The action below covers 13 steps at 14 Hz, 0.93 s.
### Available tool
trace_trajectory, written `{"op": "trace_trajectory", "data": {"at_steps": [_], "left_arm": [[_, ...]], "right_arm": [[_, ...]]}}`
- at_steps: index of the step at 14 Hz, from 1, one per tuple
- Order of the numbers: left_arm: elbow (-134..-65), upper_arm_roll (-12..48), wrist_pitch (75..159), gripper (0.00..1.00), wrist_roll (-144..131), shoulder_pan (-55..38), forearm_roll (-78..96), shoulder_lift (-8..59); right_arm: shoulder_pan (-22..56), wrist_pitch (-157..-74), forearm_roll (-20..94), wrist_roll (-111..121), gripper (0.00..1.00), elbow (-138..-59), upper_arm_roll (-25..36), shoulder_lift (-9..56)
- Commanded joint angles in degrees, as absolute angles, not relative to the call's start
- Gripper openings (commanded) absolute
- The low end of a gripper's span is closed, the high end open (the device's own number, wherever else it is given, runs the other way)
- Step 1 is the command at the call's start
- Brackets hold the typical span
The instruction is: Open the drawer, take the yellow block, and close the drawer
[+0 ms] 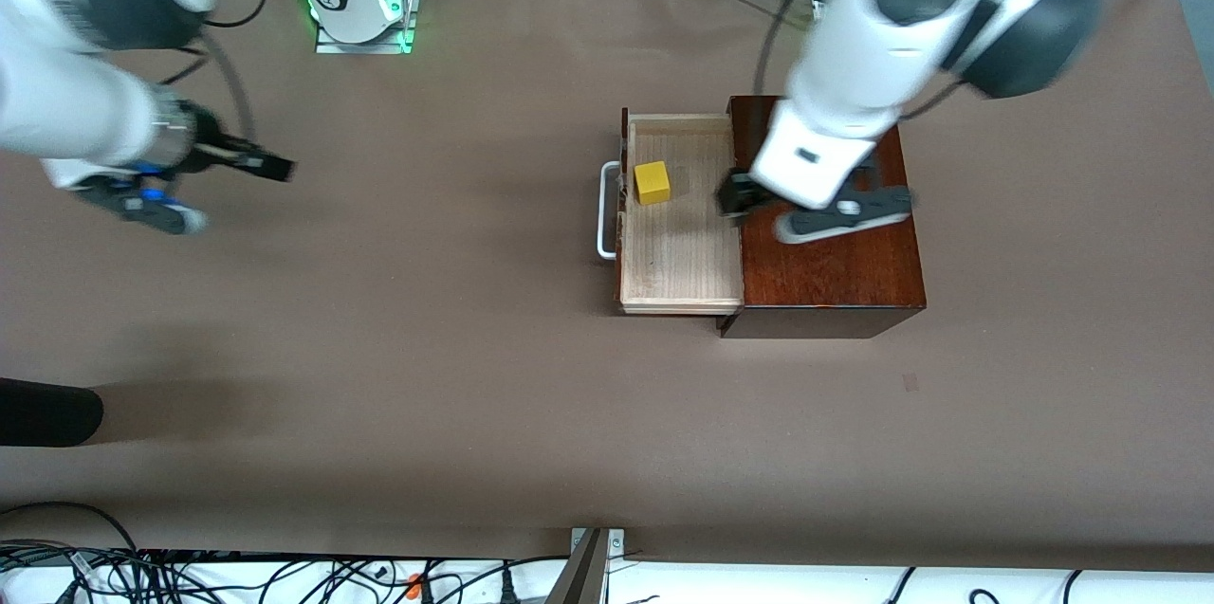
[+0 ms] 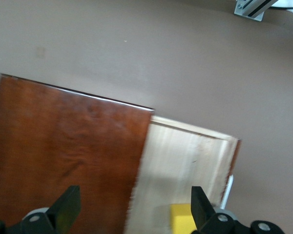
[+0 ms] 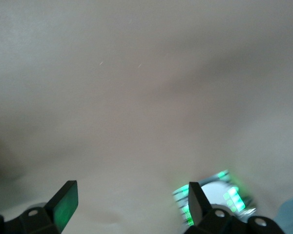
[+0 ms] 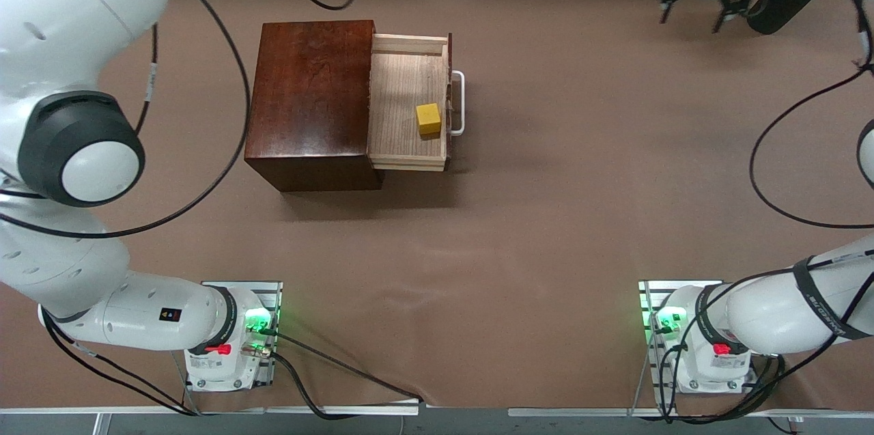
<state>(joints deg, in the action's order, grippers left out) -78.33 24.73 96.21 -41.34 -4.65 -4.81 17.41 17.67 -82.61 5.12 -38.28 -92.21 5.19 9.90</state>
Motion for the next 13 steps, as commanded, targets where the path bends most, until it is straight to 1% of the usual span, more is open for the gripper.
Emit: {"op": "trace_trajectory", "data": {"at_steps": [1, 4, 6, 7, 8, 9, 11, 13], "left_arm": [[-82.00, 18.22, 92.57, 1.00, -29.22, -3.86, 0.51, 11.52], [-85.32, 8.65, 90.27, 1.00, -17.00, -4.91, 3.86, 6.26], [-89.98, 2.05, 90.18, 1.00, -9.79, -7.11, 4.30, 1.87], [-92.00, -0.24, 90.26, 1.00, -6.28, -7.38, 4.31, -0.07], [-93.15, -1.74, 90.18, 1.00, -3.11, -7.47, 4.31, -1.04], [-93.95, -3.06, 90.18, 1.00, -0.55, -7.47, 4.22, -1.66], [-93.96, -3.34, 90.18, 1.00, 0.18, -7.12, 3.08, -1.58], [-93.87, -2.90, 90.18, 1.00, 0.26, -6.77, 0.89, -1.67]], "right_arm": [[22.92, -85.32, 10.26, -51.90, 1.00, -91.32, 5.62, 13.53], [29.95, -95.15, 13.01, -65.69, 1.00, -91.23, 5.62, 15.90], [34.61, -102.10, 13.10, -76.50, 1.00, -89.83, 5.62, 18.01], [37.50, -104.91, 12.92, -81.95, 1.00, -88.35, 5.62, 19.50], [40.23, -107.46, 12.83, -87.57, 1.00, -85.55, 5.62, 21.77], [42.17, -108.36, 12.22, -92.67, 1.00, -82.47, 5.62, 24.32], [44.56, -109.42, 11.87, -95.27, 1.00, -76.76, 5.63, 28.63], [48.58, -111.43, 11.52, -96.23, 1.00, -73.49, 5.97, 33.29]]}}
